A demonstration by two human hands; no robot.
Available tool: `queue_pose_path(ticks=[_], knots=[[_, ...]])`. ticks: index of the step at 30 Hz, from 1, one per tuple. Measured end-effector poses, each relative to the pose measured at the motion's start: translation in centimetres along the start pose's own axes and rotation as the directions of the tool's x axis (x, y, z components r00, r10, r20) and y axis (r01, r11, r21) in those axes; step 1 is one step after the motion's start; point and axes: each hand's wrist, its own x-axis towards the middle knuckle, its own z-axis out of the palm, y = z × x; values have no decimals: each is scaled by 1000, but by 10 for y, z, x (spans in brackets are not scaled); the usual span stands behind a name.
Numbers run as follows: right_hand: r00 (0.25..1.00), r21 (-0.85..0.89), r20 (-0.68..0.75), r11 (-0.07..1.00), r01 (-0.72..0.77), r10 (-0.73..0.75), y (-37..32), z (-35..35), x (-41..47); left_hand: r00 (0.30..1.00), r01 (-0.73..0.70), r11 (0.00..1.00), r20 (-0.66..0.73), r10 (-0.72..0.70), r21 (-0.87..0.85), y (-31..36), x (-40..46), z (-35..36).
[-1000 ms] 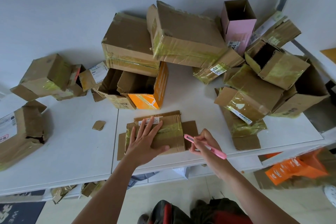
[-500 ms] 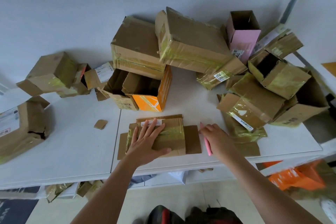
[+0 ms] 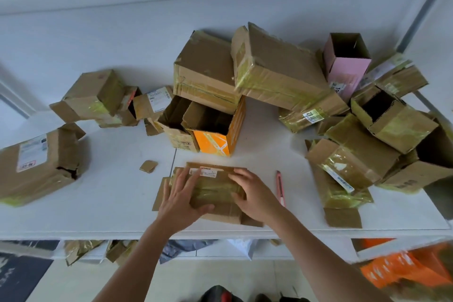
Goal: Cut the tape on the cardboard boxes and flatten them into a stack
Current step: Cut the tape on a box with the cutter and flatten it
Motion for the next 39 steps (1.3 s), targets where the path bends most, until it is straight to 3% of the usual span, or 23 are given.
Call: queue_pose_path(ticks=[3,5,7,10,18,26,39], knots=[[999,-52,-39,998,24,-26,-6,12,-1,950,303,946,-38,-309,-114,-22,-9,-10],[994,-139,-101,990,36,-51,-11,16,3,890,434,839,8,-457,-327,-27,-14,-12],[990,-148,-120,987,58,-76,-19,20,8,868,439,709,57,-493,-552,-29,-17,-8],[995,-87,-83,995,46,-53,-28,27,11,838,451,643,46,-543,-619,-29,-19,-3],[992,-174,-106,981,-80,62,-36,25,20,845,410,661,-11,-535,-629,-18,-16,-9],[999,-444,2,895,43,-47,-38,17,27,862,398,649,22,-506,-648,-25,-13,-8],[990,-190,140,982,12,15,-43,-2,22,859,424,621,74,-507,-660,-23,-15,-11]])
